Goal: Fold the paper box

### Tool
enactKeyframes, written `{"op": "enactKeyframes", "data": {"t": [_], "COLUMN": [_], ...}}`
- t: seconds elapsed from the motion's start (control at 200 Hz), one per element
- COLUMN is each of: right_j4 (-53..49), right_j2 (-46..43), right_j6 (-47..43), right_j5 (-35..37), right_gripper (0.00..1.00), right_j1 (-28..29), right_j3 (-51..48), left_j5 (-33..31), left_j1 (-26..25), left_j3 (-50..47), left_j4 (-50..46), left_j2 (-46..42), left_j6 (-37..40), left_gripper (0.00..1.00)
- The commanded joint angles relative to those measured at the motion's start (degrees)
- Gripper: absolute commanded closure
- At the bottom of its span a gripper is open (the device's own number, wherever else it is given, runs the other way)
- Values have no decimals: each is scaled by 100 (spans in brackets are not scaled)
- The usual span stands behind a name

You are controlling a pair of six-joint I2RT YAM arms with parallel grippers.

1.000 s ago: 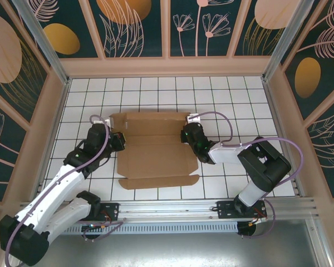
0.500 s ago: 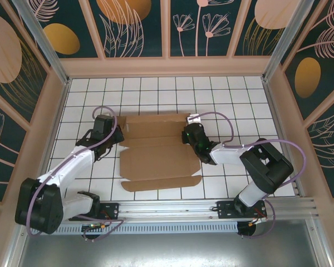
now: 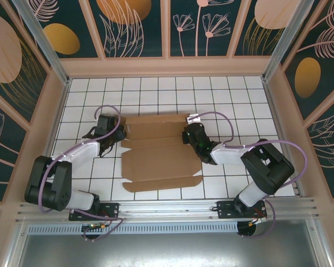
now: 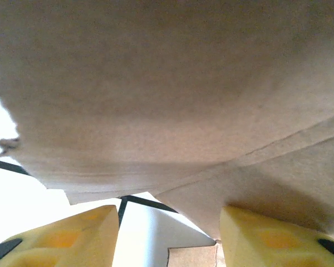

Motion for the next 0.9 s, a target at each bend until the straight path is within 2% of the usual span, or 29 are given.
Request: {"op": "enactKeyframes", "data": {"t": [0.0,0.145,0.275,0.601,0.896], "right_j4": [-657,-675,-688,-712,-695], "right_j2": [50,85,70,177,286], "right_j6": [-31,-21,23,120,171], "right_j5": [-180,-142,-103,-202,-316], "right_gripper": [100,100,100,100,100], "right_j1": [-19,-24,-30,-19,-22], "right_j3": [-143,-107,-83,-3,101], "left_j5": [435,864,964,1405,2350], "left_j1": [-5,-7,-3,-14,-14], "left_j3": [-191,-369,-520,-718,-1005], "left_j4": [164,443,654,1212,2132], "left_j2": [148,371,409,-118,160], "left_j6": [-205,-400,-468,-651,-1006], "left_gripper": [49,50,51,60,60]}}
